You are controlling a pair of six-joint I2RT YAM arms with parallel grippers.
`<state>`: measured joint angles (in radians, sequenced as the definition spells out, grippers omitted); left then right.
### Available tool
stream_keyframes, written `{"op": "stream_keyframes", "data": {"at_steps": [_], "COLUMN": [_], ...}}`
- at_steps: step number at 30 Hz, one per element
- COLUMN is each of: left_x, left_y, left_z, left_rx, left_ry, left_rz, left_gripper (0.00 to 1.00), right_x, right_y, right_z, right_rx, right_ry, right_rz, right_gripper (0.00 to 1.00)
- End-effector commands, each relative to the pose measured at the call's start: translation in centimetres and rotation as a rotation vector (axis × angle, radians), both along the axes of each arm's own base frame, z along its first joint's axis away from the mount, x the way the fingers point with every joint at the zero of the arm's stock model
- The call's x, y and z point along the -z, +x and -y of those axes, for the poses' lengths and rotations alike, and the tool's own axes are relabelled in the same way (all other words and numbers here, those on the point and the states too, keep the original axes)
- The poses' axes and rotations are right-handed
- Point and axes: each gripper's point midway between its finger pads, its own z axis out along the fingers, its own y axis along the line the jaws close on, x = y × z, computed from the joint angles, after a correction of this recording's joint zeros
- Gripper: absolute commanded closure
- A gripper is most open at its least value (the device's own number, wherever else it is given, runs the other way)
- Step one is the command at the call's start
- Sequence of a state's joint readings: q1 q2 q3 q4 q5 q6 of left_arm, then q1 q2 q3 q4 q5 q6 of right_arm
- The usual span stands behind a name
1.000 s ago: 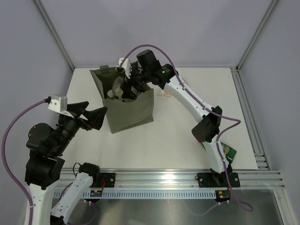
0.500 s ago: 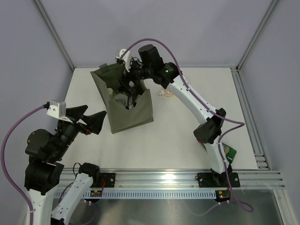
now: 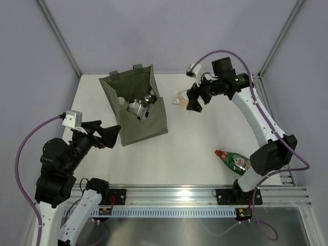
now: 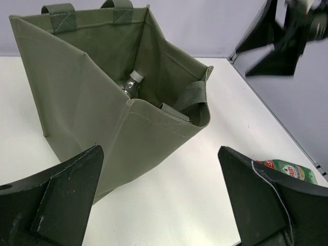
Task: Place the personal care products into the canvas bag
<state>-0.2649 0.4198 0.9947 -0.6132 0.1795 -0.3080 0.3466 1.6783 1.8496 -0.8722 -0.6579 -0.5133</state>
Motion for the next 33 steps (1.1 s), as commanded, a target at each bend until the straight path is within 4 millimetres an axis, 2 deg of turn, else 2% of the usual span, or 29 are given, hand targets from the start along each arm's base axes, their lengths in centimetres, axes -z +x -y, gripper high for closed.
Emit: {"op": "stream_keyframes", "data": {"at_steps": [1,2,4,5,7,8,10,11,13,17,22,29,33], "left_x": [-0.6,-0.4,-0.4,-0.5,-0.4,-0.5,-0.5,-0.4,-0.4,-0.1,-0.1,-0.1,-0.2], "left_y": [-0.3,-0.2,-0.2,-0.2,-0.1,-0.1,0.1,0.0,0.1,0.1,-0.3,-0.8,-0.9], "left_z": [0.2,0.3,0.5,0.6,0.8,0.9,1.1,1.1,1.2,1.3,1.4,1.1,0.9], "left_rx": [0.014,0.019,0.036,0.04,0.056,0.059,0.069,0.074,0.082,0.092,0.097,0.09,0.082], "left_ry": [-0.016,-0.016,-0.007,-0.002,0.004,0.008,0.015,0.022,0.03,0.046,0.037,0.033,0.031], "left_rz": [0.047,0.049,0.064,0.075,0.08,0.088,0.092,0.094,0.094,0.088,0.093,0.092,0.094], "left_gripper": [0.01,0.01,0.01,0.01,0.01,0.01,0.01,0.01,0.01,0.01,0.01,0.01,0.01], "right_x": [8.8,11.3,13.4,15.2,17.2,18.9,20.4,21.5,22.4,24.2,26.7,30.3,31.0], "right_y": [-6.2,-7.8,-10.4,-12.5,-14.4,-15.7,-16.1,-17.0,-17.5,-19.2,-19.2,-20.0,-20.1], "right_z": [7.0,9.8,12.6,13.8,15.4,17.0,18.6,19.7,20.8,22.2,23.9,24.7,25.0], "right_rx": [-0.052,-0.03,-0.017,-0.026,-0.013,0.006,0.06,0.067,0.089,0.102,0.153,0.139,0.152], "right_ry": [-0.429,-0.552,-0.648,-0.688,-0.757,-0.828,-0.907,-0.958,-1.018,-1.085,-1.184,-1.235,-1.256], "right_rz": [-0.114,-0.149,-0.228,-0.295,-0.355,-0.401,-0.415,-0.447,-0.459,-0.522,-0.54,-0.634,-0.647], "right_gripper": [0.0,0.0,0.01,0.0,0.0,0.0,0.01,0.01,0.01,0.0,0.01,0.01,0.01]}}
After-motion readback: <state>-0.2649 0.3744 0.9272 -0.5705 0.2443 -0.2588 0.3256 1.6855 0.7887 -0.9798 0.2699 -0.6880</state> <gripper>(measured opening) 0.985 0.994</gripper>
